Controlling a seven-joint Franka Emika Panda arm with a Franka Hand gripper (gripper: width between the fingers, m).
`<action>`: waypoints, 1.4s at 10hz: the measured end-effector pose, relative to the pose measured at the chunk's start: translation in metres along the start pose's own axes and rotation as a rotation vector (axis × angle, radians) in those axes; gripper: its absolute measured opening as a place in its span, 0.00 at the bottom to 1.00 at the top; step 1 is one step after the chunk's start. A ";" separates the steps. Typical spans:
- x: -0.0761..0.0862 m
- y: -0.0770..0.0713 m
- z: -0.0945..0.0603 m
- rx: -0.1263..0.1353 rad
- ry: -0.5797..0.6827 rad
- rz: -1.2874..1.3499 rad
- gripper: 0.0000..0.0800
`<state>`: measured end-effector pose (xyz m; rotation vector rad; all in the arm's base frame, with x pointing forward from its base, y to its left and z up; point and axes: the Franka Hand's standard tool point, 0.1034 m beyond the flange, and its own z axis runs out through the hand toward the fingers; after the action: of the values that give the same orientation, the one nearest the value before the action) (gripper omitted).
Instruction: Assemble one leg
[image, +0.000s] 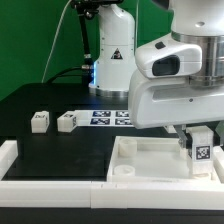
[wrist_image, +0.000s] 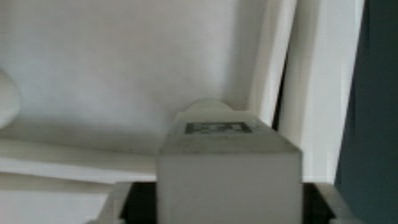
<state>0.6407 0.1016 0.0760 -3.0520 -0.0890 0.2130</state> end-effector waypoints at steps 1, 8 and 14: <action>0.000 0.000 0.000 0.000 0.000 0.021 0.36; 0.001 -0.011 0.003 0.031 0.005 0.651 0.36; 0.002 -0.014 0.002 0.064 -0.019 1.186 0.36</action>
Offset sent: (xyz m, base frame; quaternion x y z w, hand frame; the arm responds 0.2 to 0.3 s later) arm -0.0129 -0.0026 -0.0113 -0.0097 -0.0040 0.2273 0.9738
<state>0.6419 0.1159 0.0752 -2.5994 1.6532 0.2785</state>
